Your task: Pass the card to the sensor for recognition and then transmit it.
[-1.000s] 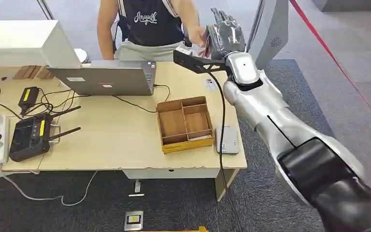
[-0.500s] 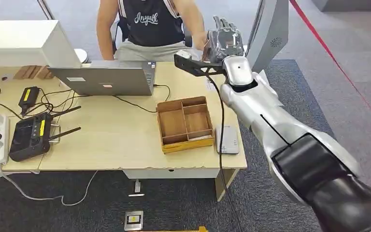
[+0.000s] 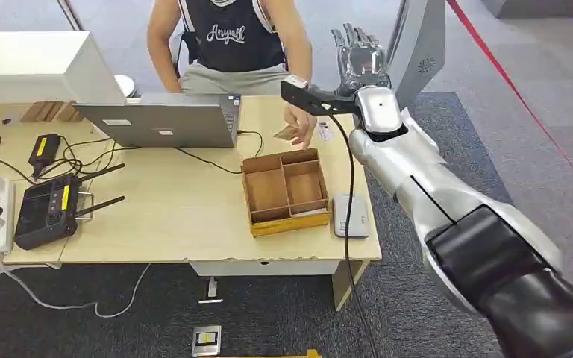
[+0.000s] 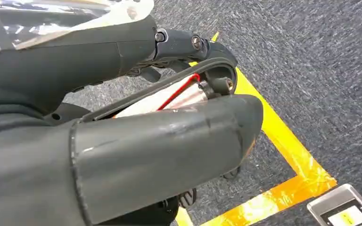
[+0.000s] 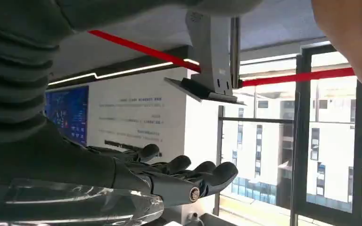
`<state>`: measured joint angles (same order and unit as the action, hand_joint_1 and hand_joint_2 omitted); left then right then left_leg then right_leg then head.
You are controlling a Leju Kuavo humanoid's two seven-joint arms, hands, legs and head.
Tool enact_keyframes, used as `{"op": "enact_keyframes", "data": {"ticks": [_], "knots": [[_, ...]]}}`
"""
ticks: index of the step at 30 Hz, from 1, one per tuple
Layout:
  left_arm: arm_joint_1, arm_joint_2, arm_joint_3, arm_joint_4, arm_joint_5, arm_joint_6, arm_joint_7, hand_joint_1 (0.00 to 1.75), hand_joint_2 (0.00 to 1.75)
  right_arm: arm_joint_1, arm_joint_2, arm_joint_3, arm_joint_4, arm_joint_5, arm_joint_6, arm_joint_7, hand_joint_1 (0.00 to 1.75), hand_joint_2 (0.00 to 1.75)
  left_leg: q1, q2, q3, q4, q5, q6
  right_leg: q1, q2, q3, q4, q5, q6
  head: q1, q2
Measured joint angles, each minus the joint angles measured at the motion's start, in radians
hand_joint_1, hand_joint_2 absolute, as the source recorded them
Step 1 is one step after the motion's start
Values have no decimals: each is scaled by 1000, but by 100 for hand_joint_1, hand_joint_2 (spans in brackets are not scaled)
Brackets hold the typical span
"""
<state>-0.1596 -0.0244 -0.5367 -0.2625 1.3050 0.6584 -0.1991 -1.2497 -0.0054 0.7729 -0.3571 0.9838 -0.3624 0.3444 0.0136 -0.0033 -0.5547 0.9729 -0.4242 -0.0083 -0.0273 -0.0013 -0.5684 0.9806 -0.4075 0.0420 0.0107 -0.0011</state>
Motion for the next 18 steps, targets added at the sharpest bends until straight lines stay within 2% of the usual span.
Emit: {"op": "enact_keyframes", "data": {"ticks": [3, 7, 11, 15, 18], "knots": [[2, 0, 0, 1, 12, 0, -10, 0, 0, 0, -15, -16, -2, -45, -37, -25, 0, 0, 0, 0, 0, 0, 0, 0, 0, 0, 0, 0, 0, 0, 0, 0], [14, -1, 3, 2, 27, 0, -33, 0, 0, 2, -52, -46, -11, -96, -128, -58, 0, 0, 0, 0, 0, 0, 0, 0, 0, 0, 0, 0, 0, 0, 0, 0], [28, -2, 10, 2, 43, 0, -59, 0, 0, 27, -115, -67, -41, -73, -236, -70, 0, 0, 0, 0, 0, 0, 0, 0, 0, 0, 0, -1, 0, 0, 0, 0], [43, -2, 12, 2, 47, 0, -65, 0, 0, 56, -167, -84, -68, -67, -248, -75, 0, 0, -1, 0, 0, 0, 0, 0, 0, 0, 0, -1, 0, 0, 1, 0], [42, -2, 13, 2, 51, 0, -75, 0, 0, 73, -203, -89, -89, -27, -276, -45, 0, 0, -1, 0, 1, 0, 0, 0, 0, 1, 0, -1, 1, 0, -1, 0]]}}
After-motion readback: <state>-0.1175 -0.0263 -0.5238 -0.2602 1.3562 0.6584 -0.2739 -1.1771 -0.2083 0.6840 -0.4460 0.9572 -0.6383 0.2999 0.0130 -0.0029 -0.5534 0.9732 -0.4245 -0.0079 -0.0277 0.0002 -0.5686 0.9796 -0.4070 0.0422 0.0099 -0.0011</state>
